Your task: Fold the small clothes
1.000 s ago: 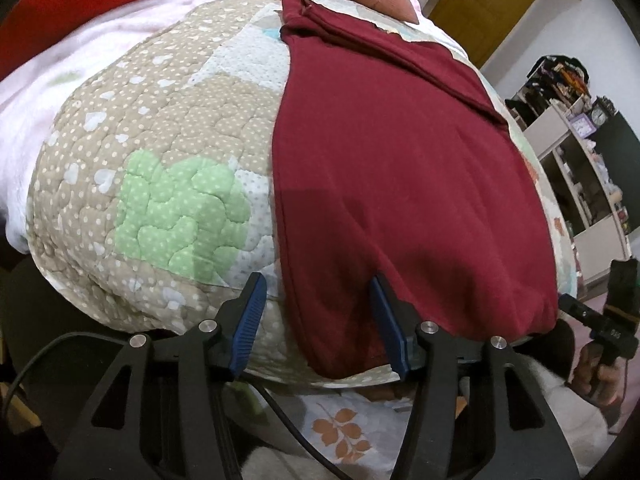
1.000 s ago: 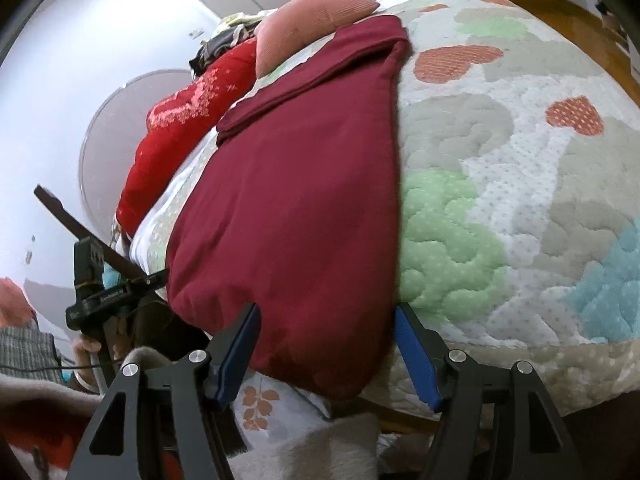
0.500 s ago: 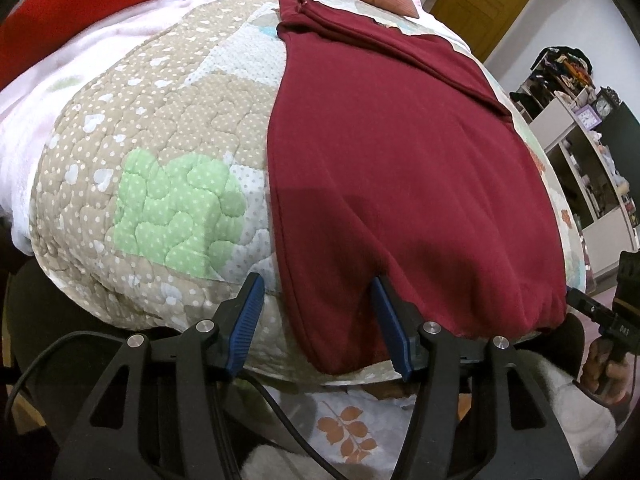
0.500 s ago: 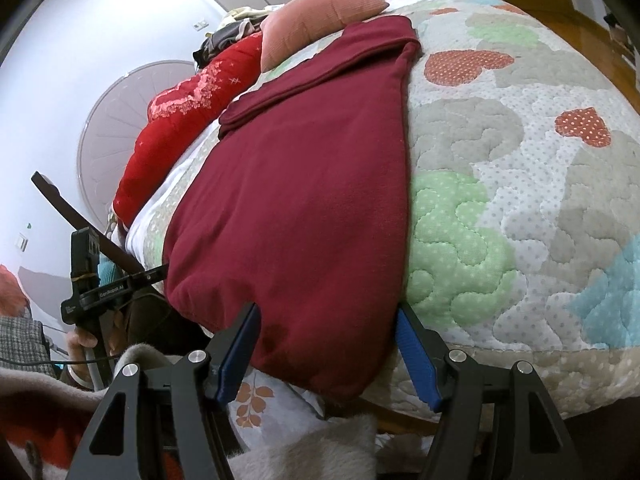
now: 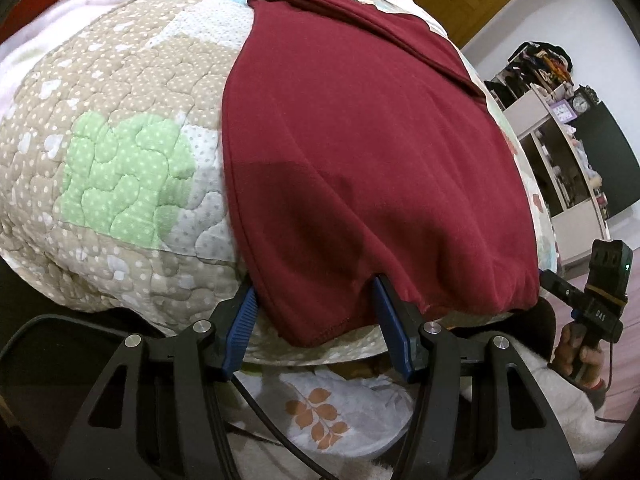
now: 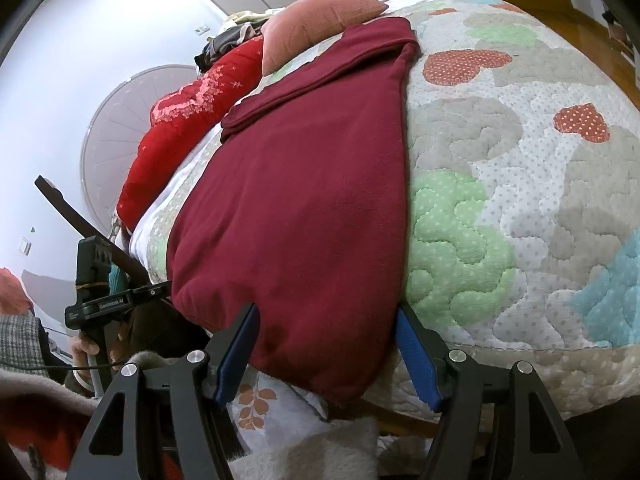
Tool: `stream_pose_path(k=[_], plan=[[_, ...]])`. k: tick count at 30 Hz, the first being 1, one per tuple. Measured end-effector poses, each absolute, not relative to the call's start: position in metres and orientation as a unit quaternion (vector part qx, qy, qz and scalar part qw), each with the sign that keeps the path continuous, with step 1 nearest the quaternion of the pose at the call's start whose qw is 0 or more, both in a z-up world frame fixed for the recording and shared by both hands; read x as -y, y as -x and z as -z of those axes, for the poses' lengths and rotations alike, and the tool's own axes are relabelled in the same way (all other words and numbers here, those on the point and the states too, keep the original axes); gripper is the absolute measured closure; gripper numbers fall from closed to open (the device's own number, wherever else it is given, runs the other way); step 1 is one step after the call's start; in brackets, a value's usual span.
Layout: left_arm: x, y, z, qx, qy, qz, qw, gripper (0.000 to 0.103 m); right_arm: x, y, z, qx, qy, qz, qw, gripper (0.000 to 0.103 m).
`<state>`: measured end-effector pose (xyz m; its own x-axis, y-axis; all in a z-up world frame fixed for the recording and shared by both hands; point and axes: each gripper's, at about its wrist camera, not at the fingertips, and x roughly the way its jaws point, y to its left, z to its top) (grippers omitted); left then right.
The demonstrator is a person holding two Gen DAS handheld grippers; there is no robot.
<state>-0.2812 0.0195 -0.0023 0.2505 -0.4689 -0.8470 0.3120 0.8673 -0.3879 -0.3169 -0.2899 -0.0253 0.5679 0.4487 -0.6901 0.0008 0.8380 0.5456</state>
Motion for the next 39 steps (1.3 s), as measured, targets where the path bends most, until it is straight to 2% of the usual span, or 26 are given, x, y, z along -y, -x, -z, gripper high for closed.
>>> stream_pose_path(k=[17,21,23,25,26,27,28,30,34,39], plan=[[-0.039,0.272,-0.005,-0.548,0.137,0.258,0.784,0.047,0.288,0.311,0.027,-0.448,-0.248,-0.135,0.849,0.032],[-0.035,0.274,-0.004,-0.548,0.136,0.256,0.785,0.047,0.278,0.31,0.023,-0.451,-0.214,-0.13,0.857,0.032],[-0.032,0.276,-0.006,-0.544,0.124,0.255,0.79,0.054,0.271,0.31,0.021,-0.451,-0.184,-0.127,0.864,0.04],[-0.028,0.279,-0.008,-0.542,0.107,0.249,0.796,0.07,0.268,0.309,0.022,-0.45,-0.176,-0.131,0.866,0.068],[-0.029,0.281,-0.009,-0.54,0.107,0.253,0.796,0.079,0.268,0.308,0.023,-0.451,-0.175,-0.129,0.866,0.074],[-0.028,0.282,-0.01,-0.54,0.108,0.258,0.794,0.088,0.268,0.308,0.023,-0.451,-0.177,-0.128,0.865,0.086],[-0.028,0.283,-0.013,-0.537,0.103,0.26,0.796,0.088,0.269,0.308,0.021,-0.449,-0.186,-0.126,0.865,0.091],[-0.028,0.288,-0.022,-0.524,0.081,0.265,0.805,0.09,0.269,0.309,0.01,-0.434,-0.21,-0.139,0.865,0.092],[-0.035,0.288,-0.032,-0.51,0.081,0.264,0.815,0.092,0.255,0.308,-0.024,-0.397,-0.168,-0.158,0.888,0.092],[-0.049,0.281,-0.023,-0.515,0.1,0.241,0.816,0.093,0.255,0.292,-0.026,-0.387,-0.184,-0.157,0.89,0.093]])
